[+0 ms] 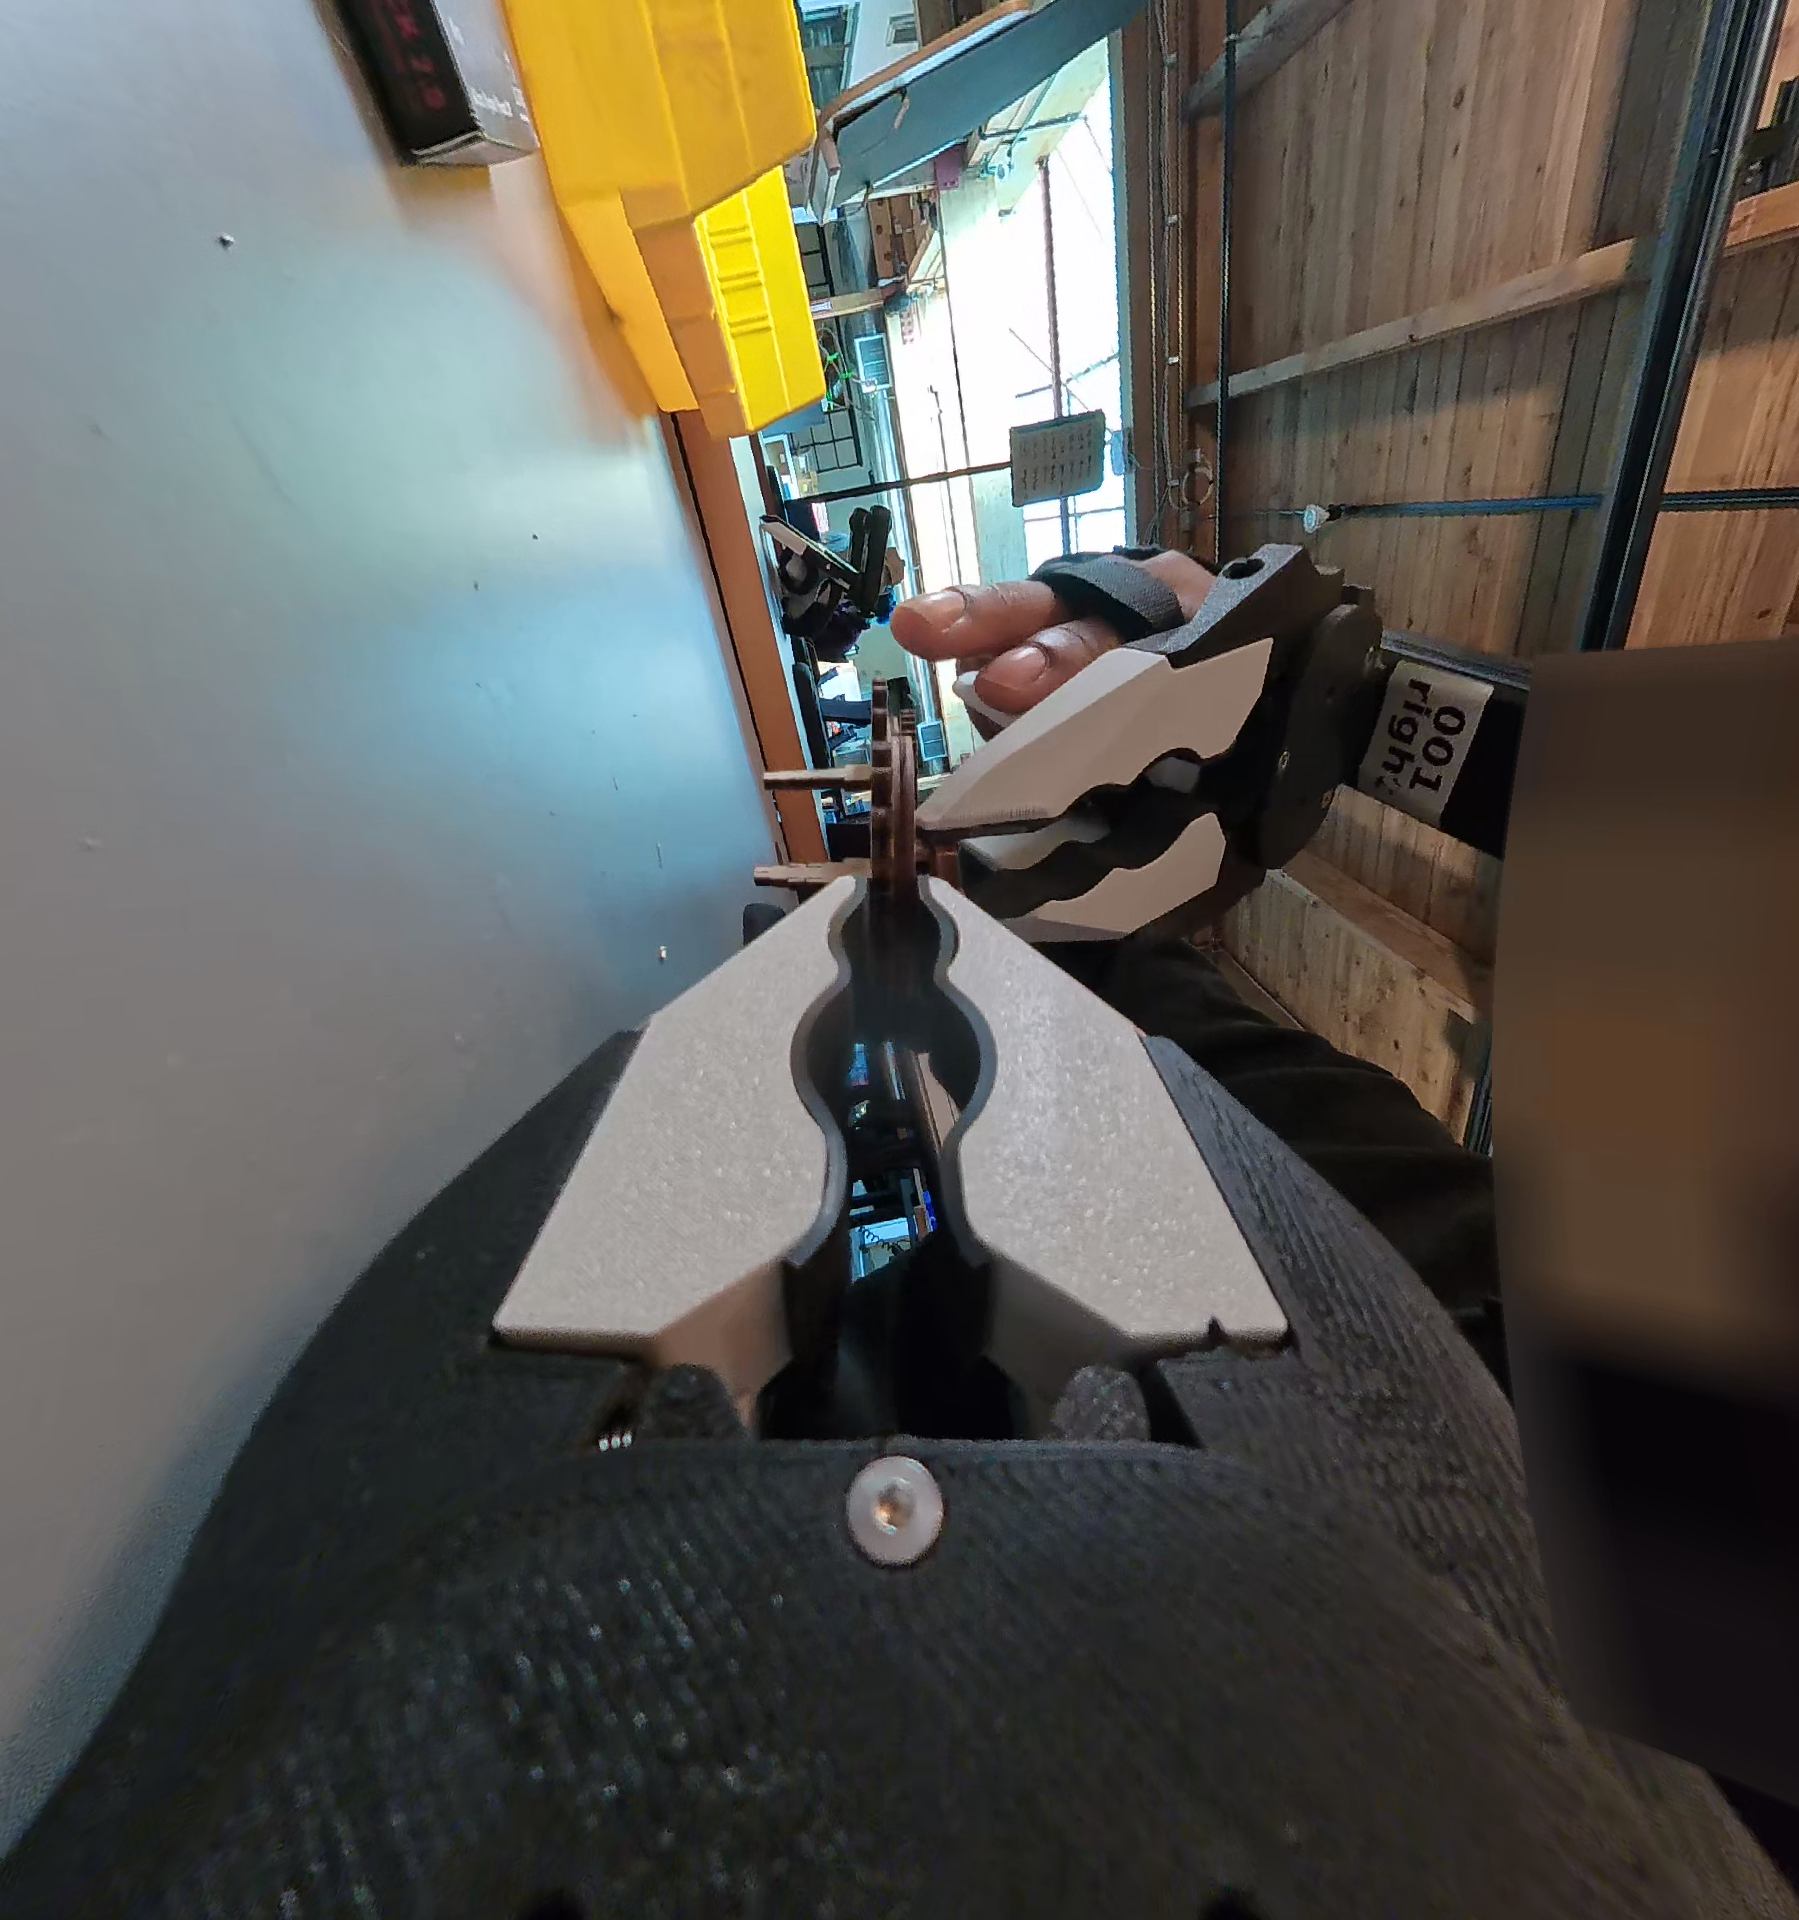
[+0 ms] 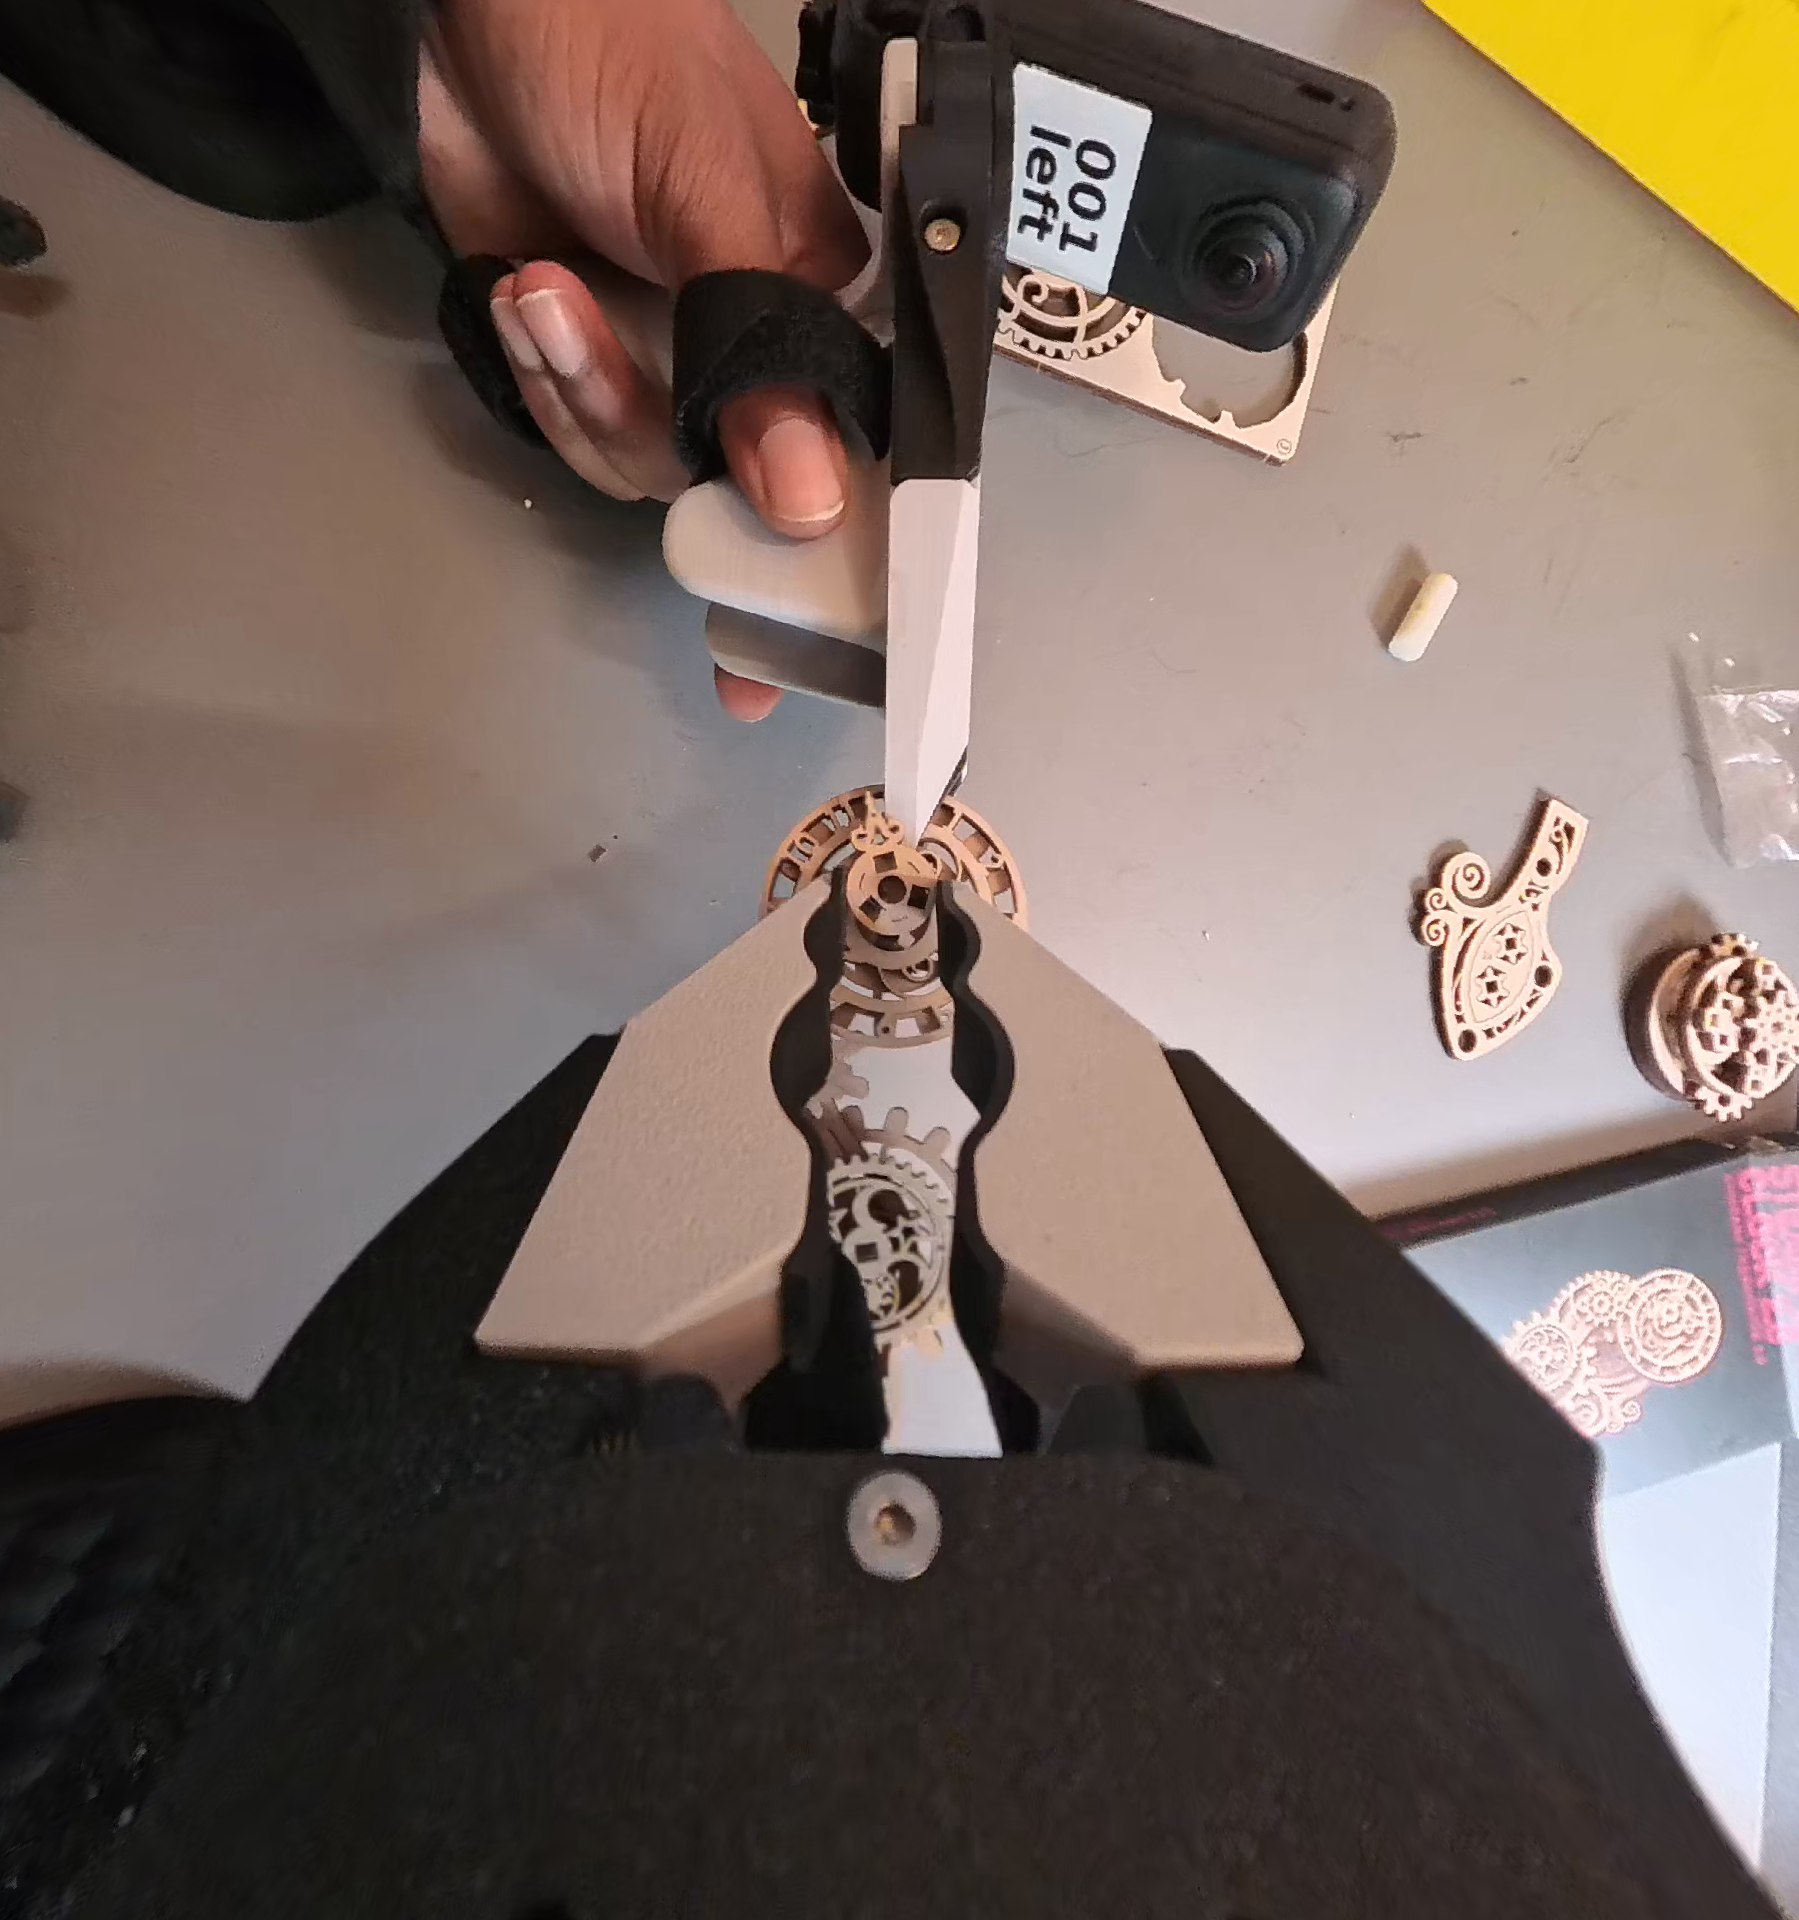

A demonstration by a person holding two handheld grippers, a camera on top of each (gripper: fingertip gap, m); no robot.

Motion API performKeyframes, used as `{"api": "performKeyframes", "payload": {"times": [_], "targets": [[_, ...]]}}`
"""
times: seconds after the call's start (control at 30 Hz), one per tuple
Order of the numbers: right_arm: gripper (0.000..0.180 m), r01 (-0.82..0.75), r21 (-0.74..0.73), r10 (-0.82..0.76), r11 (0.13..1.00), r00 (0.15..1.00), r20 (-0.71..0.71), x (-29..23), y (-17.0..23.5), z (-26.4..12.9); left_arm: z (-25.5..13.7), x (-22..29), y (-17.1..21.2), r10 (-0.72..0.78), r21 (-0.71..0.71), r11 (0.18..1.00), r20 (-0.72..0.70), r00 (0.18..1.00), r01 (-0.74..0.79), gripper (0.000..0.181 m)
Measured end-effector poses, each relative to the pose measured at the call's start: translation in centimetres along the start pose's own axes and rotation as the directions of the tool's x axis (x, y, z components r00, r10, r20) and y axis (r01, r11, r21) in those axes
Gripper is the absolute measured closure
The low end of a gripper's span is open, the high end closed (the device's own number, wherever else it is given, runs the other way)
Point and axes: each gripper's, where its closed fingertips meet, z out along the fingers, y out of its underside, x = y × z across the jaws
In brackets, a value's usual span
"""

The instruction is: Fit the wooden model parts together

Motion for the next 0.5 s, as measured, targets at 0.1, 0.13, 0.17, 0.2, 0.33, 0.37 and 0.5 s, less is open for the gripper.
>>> {"api": "performKeyframes", "payload": {"times": [0.1,0.13,0.17,0.2,0.33,0.37,0.5], "targets": [[0.165,0.007,-0.008,-0.007,1.000,1.000,0.009,0.08,0.14,-0.12,0.03,0.06,0.05,0.003,-0.003,1.000,-0.002,1.000,-0.003,0.175],[0.165,0.011,-0.010,-0.011,1.000,1.000,0.009,0.08,0.16,-0.13,0.02,0.07,0.05,0.004,-0.003,1.000,-0.003,1.000,-0.004,0.175],[0.165,0.016,-0.012,-0.016,1.000,1.000,0.008,0.05,0.15,-0.14,0.03,0.07,0.06,0.003,-0.004,1.000,-0.004,1.000,-0.003,0.175],[0.165,0.019,-0.014,-0.019,1.000,1.000,0.004,0.06,0.15,-0.12,0.02,0.07,0.04,0.003,-0.002,1.000,-0.004,1.000,-0.003,0.175],[0.165,0.035,-0.010,-0.035,0.999,0.999,-0.004,-0.08,0.06,-0.16,0.07,0.13,0.10,0.005,-0.006,1.000,-0.008,1.000,-0.005,0.175],[0.165,0.040,-0.009,-0.040,0.999,0.999,-0.002,-0.15,0.06,-0.19,0.10,0.16,0.15,0.007,-0.010,1.000,-0.009,1.000,-0.007,0.175],[0.165,0.068,-0.016,-0.068,0.998,0.998,0.006,-0.36,0.05,-0.43,0.22,0.36,0.33,0.024,-0.021,0.999,-0.014,1.000,-0.025,0.175]]}}
